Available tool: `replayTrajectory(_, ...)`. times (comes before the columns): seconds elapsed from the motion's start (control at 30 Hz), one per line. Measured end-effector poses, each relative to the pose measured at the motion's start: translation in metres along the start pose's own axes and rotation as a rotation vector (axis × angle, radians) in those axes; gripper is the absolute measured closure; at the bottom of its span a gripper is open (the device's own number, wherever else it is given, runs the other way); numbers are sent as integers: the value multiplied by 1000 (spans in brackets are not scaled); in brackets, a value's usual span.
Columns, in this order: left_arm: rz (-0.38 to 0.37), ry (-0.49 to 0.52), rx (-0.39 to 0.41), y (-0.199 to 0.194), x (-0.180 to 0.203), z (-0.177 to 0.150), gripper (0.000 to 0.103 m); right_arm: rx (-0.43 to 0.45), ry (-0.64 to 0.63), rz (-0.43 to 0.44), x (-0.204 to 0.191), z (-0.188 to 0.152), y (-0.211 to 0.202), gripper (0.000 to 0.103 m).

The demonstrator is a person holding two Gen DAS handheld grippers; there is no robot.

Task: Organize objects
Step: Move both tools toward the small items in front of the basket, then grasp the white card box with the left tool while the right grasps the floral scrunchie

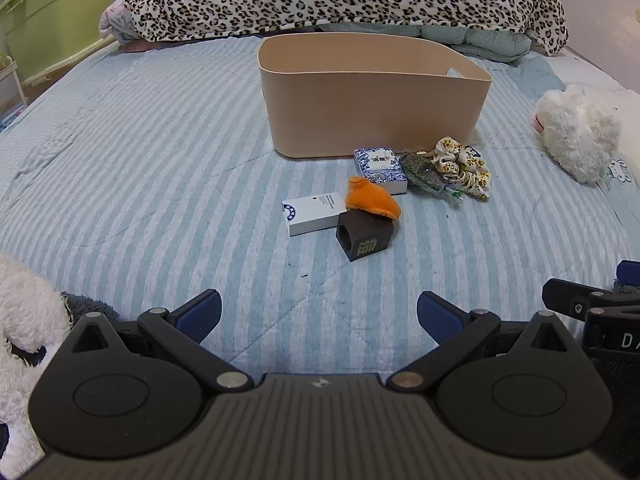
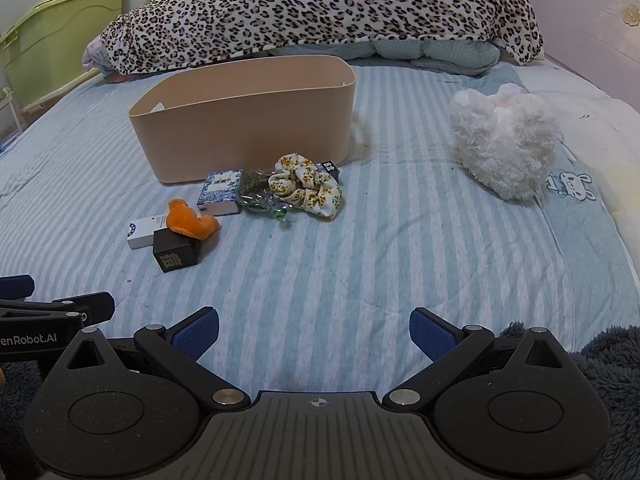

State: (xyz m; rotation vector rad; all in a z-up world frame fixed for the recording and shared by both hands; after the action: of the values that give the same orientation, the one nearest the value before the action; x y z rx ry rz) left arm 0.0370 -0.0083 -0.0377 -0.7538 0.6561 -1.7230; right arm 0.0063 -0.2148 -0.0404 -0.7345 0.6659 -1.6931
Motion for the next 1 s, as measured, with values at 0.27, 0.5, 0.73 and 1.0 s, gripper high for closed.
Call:
replayTrajectory(0.27, 0, 7, 0, 0, -1, 3, 0, 14, -1, 7, 0, 8, -1, 0)
replayTrajectory(0.5, 5, 27, -1, 3, -13, 20, 0, 25, -8, 0, 1, 21, 2, 0)
replayTrajectory(0.73, 34, 83, -33, 20, -31, 44, 0, 21, -45, 6, 1, 42, 14, 0)
replayTrajectory(1.0, 82, 116, -130, 63, -55, 64, 0, -2, -146, 36, -12, 68, 46, 6)
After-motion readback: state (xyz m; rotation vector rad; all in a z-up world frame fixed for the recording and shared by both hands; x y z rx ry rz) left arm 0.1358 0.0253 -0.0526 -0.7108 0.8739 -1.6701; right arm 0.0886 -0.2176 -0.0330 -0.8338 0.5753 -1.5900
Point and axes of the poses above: each gripper's, at about its wrist camera, not at the fingertips, and y roughly the way its jaws point, x to its right, z to its top, the point moved 5 cm from there along y, roughly the way its jaws point, and after that the axes turned 13 degrees about -z, right-handed, at the moved point
